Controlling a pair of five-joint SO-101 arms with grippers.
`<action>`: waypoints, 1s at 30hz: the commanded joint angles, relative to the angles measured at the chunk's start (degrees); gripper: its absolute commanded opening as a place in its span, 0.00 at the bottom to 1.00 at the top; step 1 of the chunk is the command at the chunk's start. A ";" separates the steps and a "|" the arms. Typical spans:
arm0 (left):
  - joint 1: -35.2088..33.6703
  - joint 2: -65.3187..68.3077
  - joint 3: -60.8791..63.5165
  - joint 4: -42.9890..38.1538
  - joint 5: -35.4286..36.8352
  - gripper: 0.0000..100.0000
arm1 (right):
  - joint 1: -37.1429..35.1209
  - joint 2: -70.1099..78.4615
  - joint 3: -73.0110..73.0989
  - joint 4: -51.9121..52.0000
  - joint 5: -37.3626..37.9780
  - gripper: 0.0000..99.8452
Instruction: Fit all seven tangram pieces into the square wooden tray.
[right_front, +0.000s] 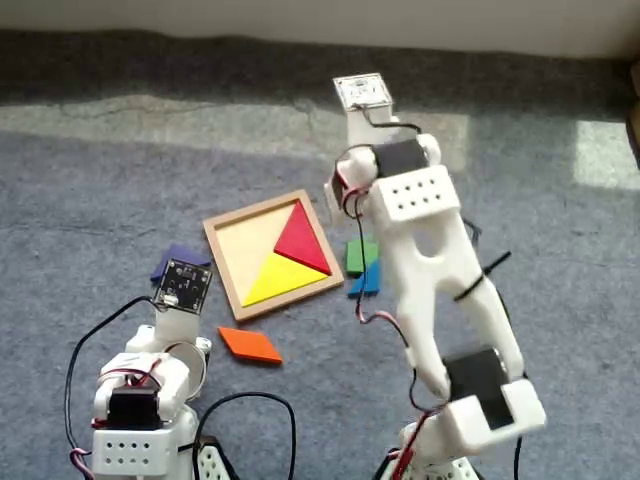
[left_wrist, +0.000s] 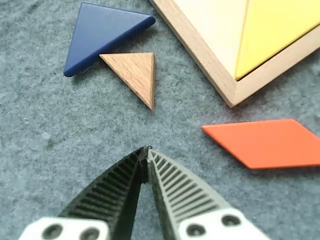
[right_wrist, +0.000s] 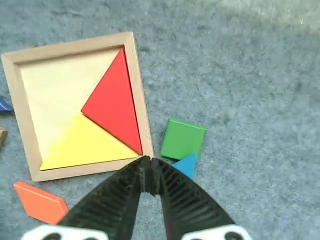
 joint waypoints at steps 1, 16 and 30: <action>-0.57 -0.22 1.10 0.26 -0.26 0.00 | 0.92 -12.97 14.46 -10.15 -0.53 0.01; -0.40 -0.40 1.10 0.44 -0.26 0.00 | 0.57 4.62 15.34 -15.52 -0.97 0.32; -0.57 -0.40 1.10 0.44 -0.26 0.00 | 0.13 17.10 5.93 -15.60 -0.97 0.32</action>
